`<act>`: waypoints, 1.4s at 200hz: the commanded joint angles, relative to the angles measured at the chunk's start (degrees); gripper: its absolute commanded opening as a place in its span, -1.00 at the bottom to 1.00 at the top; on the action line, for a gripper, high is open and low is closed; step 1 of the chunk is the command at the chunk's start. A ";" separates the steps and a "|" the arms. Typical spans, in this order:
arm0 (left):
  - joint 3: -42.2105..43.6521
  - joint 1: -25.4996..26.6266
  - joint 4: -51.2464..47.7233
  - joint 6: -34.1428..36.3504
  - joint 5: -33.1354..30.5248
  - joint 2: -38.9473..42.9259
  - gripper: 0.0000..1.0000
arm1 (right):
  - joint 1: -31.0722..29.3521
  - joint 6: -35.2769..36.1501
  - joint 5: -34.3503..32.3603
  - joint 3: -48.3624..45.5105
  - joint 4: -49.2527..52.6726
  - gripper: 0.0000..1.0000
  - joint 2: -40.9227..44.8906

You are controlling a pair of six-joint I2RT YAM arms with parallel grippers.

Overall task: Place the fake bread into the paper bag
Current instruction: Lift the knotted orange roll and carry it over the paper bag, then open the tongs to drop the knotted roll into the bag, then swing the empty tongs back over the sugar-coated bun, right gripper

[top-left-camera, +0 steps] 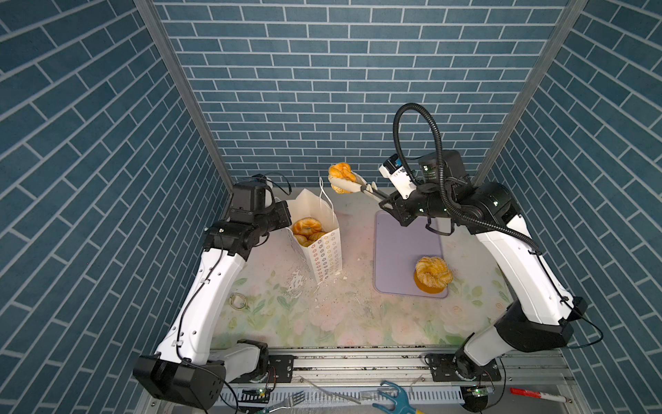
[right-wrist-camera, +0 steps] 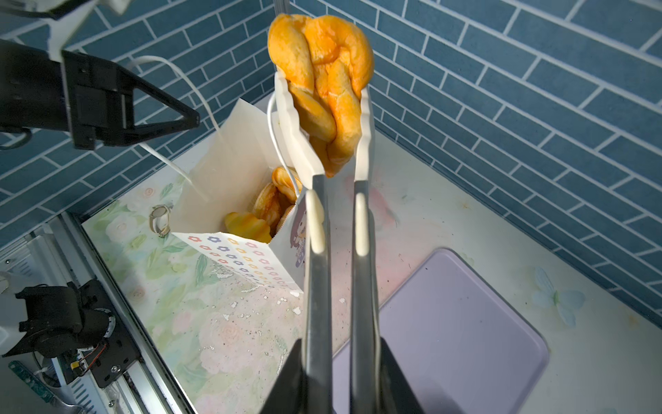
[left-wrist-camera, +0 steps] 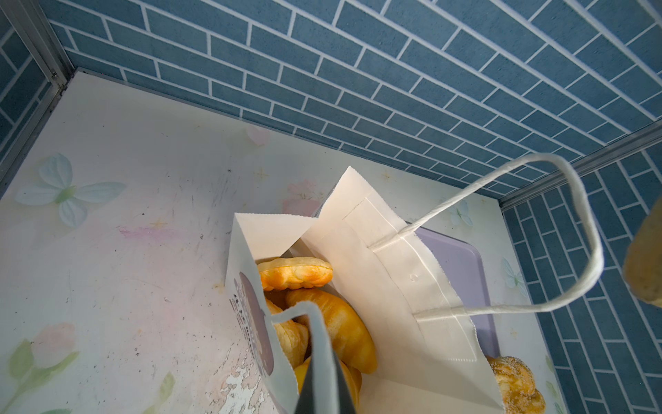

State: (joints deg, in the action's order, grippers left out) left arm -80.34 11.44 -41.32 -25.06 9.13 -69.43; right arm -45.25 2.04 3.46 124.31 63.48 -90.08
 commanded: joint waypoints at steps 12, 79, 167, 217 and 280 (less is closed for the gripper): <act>-0.88 0.31 0.50 -0.16 0.36 0.12 -1.00 | -1.97 2.49 4.25 -1.71 -7.32 -0.49 2.68; -0.44 0.33 1.47 -1.02 1.66 -0.22 -1.00 | -4.56 3.38 8.08 -8.49 -4.19 -0.45 0.04; -1.91 0.34 0.64 0.07 1.03 -0.38 -1.00 | -5.68 5.19 -3.23 -9.97 -0.20 -0.14 -3.31; -5.78 0.24 -0.17 0.69 1.25 -2.64 -1.00 | -5.44 5.91 -3.64 -7.95 0.73 -0.07 -3.08; -4.74 0.09 -0.68 0.94 0.31 -2.03 -1.00 | -0.45 1.00 -0.22 -9.88 -5.15 -0.07 3.30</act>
State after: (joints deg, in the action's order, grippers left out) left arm -84.62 11.44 -41.39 -24.99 10.17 -72.01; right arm -48.95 5.74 2.11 114.45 63.07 -92.20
